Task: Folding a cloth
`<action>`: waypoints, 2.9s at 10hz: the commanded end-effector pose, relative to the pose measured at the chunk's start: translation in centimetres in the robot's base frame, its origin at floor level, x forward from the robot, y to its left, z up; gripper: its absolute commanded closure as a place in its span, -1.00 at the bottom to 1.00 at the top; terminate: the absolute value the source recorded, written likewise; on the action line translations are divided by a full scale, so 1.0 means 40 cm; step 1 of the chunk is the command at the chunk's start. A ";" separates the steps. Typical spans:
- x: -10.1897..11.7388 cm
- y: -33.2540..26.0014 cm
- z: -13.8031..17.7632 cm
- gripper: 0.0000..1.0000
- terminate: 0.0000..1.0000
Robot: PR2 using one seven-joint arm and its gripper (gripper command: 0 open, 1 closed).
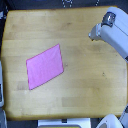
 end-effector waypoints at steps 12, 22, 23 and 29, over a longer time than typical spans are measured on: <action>-0.066 0.420 -0.119 -1.00 -1.00; -0.119 0.693 -0.327 -1.00 -1.00; -0.120 0.713 -0.343 -1.00 -1.00; -0.103 0.719 -0.437 -1.00 -1.00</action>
